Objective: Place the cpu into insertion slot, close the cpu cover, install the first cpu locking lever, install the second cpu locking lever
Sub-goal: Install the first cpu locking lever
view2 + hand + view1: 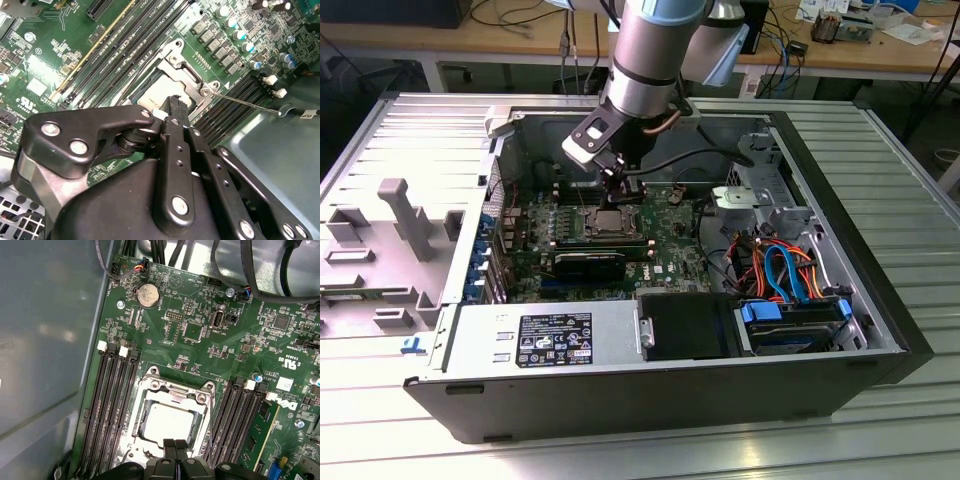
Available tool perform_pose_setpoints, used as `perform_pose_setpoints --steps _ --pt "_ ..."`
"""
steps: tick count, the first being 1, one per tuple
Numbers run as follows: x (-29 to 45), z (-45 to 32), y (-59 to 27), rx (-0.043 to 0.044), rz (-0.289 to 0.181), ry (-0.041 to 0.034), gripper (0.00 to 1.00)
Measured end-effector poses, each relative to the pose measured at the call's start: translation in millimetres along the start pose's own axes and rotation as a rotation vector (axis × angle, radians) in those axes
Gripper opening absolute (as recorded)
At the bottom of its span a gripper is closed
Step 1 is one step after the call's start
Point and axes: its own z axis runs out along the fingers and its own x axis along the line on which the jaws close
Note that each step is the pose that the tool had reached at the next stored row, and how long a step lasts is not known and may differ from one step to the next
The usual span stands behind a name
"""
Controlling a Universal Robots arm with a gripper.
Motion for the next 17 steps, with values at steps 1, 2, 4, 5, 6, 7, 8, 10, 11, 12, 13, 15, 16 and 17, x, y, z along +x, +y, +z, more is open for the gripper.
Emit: perform_pose_setpoints --steps 1,2,4,5,6,7,8,10,11,12,13,15,16,17 --pt "0.0 0.0 0.0 0.0003 -0.006 -0.0009 0.11" --pt "0.0 0.0 0.0 0.0005 -0.010 -0.0017 0.11" --pt "0.0 0.0 0.0 0.0009 -0.016 -0.0026 0.11" --pt "0.0 0.0 0.0 0.0011 -0.019 -0.0032 0.11" --pt "0.0 0.0 0.0 0.0013 -0.022 -0.0037 0.11" --pt "0.0 0.0 0.0 0.0015 -0.025 -0.0042 0.11" --pt "0.0 0.0 0.0 0.0016 -0.028 -0.0046 0.11" --pt "0.0 0.0 0.0 0.0021 -0.035 -0.0060 0.11" --pt "0.0 0.0 0.0 0.0023 -0.039 -0.0066 0.11" --pt "0.0 0.0 0.0 0.0025 -0.043 -0.0073 0.11" --pt "0.0 0.0 0.0 0.0029 -0.048 -0.0082 0.11" --pt "0.0 0.0 0.0 0.0035 -0.058 -0.0099 0.11" --pt "0.0 0.0 0.0 0.0038 -0.063 -0.0107 0.11" --pt "0.0 0.0 0.0 0.0039 -0.066 -0.0111 0.11"
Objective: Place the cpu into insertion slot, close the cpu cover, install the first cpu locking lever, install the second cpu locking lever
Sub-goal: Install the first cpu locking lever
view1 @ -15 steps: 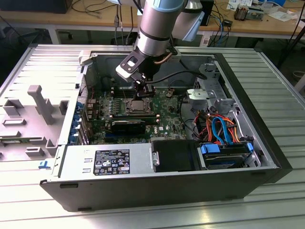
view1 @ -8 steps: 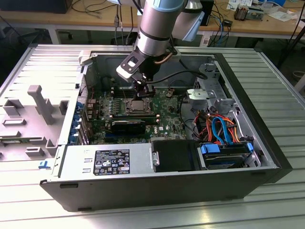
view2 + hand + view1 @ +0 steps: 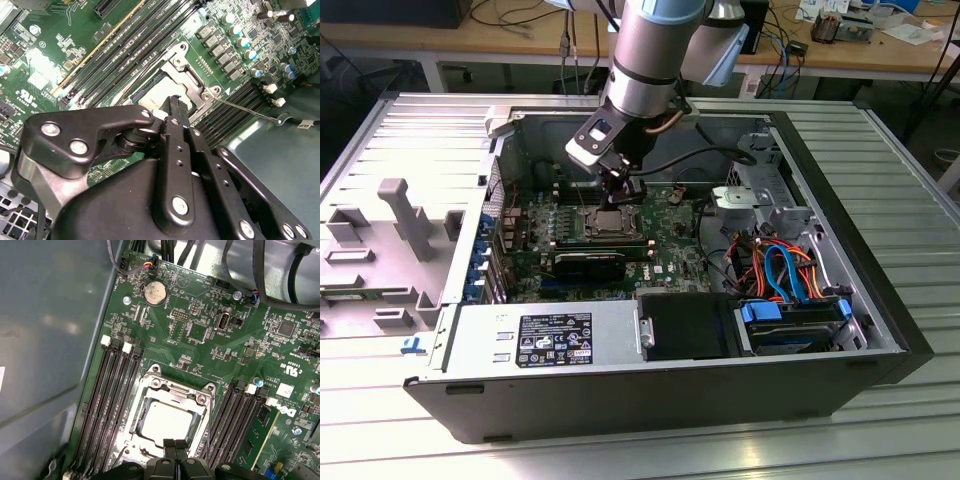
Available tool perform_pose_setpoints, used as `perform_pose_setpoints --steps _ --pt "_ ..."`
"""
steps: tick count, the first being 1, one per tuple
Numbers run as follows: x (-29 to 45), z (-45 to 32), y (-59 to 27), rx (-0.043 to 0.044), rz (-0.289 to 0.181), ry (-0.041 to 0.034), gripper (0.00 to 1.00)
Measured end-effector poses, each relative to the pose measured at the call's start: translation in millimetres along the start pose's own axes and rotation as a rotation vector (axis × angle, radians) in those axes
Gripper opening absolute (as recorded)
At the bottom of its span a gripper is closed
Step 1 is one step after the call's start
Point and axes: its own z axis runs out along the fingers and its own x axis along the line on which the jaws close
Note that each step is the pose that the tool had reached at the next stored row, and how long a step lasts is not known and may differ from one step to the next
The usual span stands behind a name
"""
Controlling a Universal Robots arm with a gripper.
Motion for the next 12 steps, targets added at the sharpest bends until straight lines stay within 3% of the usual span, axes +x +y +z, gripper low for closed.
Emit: perform_pose_setpoints --steps 12 --pt "0.0 0.0 0.0 0.0024 -0.040 -0.0068 0.11"
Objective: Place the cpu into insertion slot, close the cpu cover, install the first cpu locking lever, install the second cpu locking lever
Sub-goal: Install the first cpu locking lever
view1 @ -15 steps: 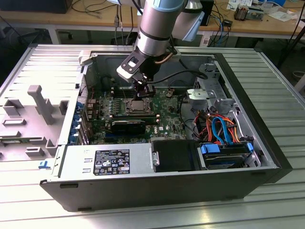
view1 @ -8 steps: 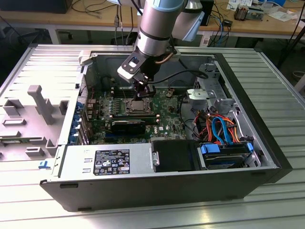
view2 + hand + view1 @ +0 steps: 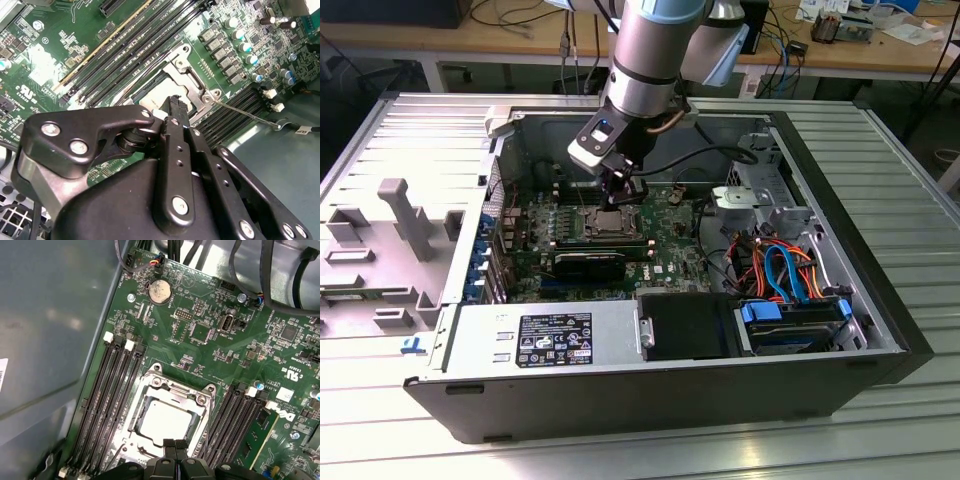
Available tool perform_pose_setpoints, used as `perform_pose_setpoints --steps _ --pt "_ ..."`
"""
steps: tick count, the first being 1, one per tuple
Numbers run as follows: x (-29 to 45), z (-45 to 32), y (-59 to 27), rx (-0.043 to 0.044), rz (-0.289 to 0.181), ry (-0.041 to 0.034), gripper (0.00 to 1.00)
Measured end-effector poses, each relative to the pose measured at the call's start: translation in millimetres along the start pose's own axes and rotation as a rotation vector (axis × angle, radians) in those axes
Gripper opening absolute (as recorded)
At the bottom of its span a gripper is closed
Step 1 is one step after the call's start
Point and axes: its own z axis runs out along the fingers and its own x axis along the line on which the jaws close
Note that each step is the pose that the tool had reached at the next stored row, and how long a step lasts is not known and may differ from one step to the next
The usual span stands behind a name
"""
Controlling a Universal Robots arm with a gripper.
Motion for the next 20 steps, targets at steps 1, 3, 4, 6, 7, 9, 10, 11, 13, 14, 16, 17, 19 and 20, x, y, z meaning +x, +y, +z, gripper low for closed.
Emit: perform_pose_setpoints --steps 1,3,4,6,7,9,10,11,13,14,16,17,19,20 --pt "0.0 0.0 0.0 0.0002 -0.003 -0.0005 0.11" --pt "0.0 0.0 0.0 0.0006 -0.010 -0.0017 0.11" --pt "0.0 0.0 0.0 0.0009 -0.013 -0.0023 0.11" --pt "0.0 0.0 0.0 0.0012 -0.020 -0.0034 0.11" --pt "0.0 0.0 0.0 0.0014 -0.023 -0.0038 0.11" --pt "0.0 0.0 0.0 0.0018 -0.029 -0.0050 0.11" --pt "0.0 0.0 0.0 0.0021 -0.034 -0.0058 0.11" --pt "0.0 0.0 0.0 0.0023 -0.037 -0.0064 0.11" --pt "0.0 0.0 0.0 0.0026 -0.042 -0.0072 0.11" --pt "0.0 0.0 0.0 0.0028 -0.045 -0.0078 0.11" --pt "0.0 0.0 0.0 0.0031 -0.050 -0.0086 0.11" --pt "0.0 0.0 0.0 0.0033 -0.053 -0.0091 0.11" --pt "0.0 0.0 0.0 0.0035 -0.057 -0.0098 0.11" --pt "0.0 0.0 0.0 0.0036 -0.059 -0.0101 0.11"
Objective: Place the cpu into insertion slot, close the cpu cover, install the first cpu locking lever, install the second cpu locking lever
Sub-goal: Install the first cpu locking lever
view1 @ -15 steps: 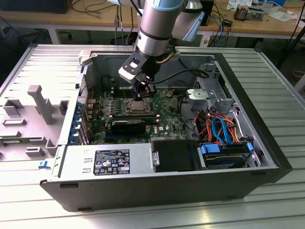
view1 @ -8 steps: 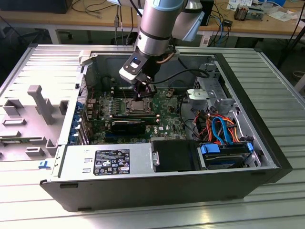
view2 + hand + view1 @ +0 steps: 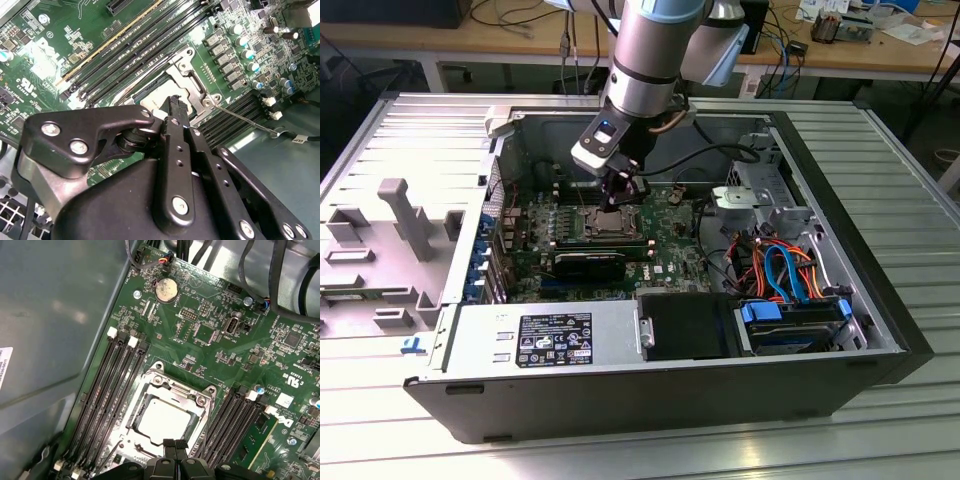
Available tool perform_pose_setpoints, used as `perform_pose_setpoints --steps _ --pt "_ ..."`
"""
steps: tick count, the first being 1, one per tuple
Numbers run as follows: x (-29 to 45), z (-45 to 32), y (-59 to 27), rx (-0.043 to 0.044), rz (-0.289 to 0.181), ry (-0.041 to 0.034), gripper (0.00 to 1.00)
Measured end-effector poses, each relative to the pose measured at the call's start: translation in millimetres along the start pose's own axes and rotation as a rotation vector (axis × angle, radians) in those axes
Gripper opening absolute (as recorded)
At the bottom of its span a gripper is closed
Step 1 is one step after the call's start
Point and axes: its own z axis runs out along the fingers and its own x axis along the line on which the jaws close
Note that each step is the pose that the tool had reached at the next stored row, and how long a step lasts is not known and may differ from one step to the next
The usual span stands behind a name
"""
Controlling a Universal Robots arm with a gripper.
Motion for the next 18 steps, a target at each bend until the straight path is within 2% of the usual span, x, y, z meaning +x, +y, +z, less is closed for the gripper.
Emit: perform_pose_setpoints --steps 18 --pt "0.0 0.0 0.0 0.0028 -0.046 -0.0078 0.11"
